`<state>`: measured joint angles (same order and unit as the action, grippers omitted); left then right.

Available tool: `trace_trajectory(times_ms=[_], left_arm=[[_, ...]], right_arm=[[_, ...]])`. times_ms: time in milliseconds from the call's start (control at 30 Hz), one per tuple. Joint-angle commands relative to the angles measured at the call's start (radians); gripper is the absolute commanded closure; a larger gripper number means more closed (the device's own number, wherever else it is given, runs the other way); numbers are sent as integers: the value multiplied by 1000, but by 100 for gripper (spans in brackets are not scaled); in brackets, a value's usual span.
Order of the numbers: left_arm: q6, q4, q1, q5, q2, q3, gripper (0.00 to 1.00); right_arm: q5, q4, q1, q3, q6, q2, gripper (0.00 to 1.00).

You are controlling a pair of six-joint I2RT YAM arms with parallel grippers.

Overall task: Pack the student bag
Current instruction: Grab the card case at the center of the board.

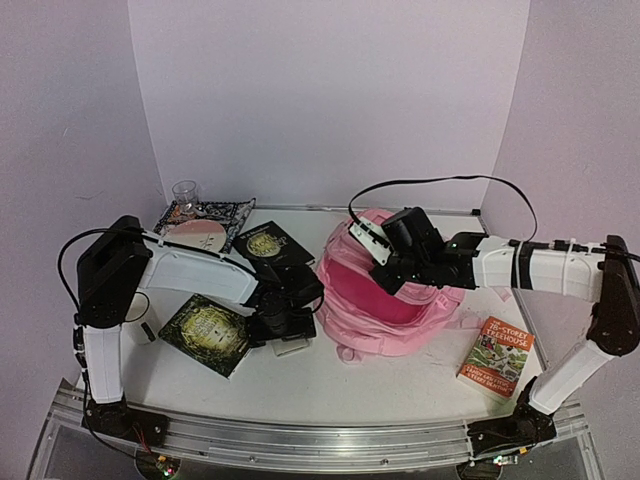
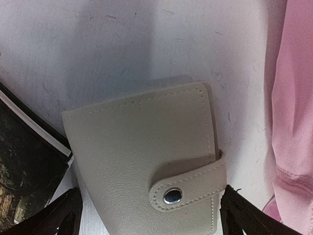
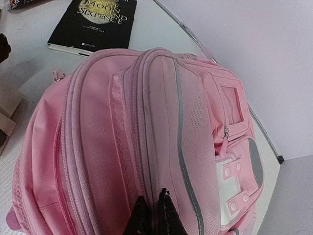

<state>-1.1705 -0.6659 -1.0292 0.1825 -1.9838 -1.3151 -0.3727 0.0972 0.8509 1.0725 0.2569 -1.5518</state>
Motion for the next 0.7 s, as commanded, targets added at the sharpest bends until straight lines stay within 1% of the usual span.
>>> trace_trajectory(times_ms=[0,67,167,267,400,500,667], left_arm=[[12,-21,20,7,-73,-54,2],[22,-29,20,-6,-81,-44,9],[41,-37,13,-20,-67,-20,23],[69,-44,6,-36,-41,-6,30],[124,-57,-4,-47,14,-2,34],[178,-73,-8,-43,58,-10,34],[283,-112,-9,-35,131,-78,34]], right_arm=[[7,82,1,20,-4,56,100],[9,82,2,24,-3,57,100],[13,82,1,29,-1,61,100],[20,82,1,35,-1,58,100],[30,82,2,46,-4,47,100],[38,82,2,52,-5,45,100],[46,82,2,63,-3,51,100]])
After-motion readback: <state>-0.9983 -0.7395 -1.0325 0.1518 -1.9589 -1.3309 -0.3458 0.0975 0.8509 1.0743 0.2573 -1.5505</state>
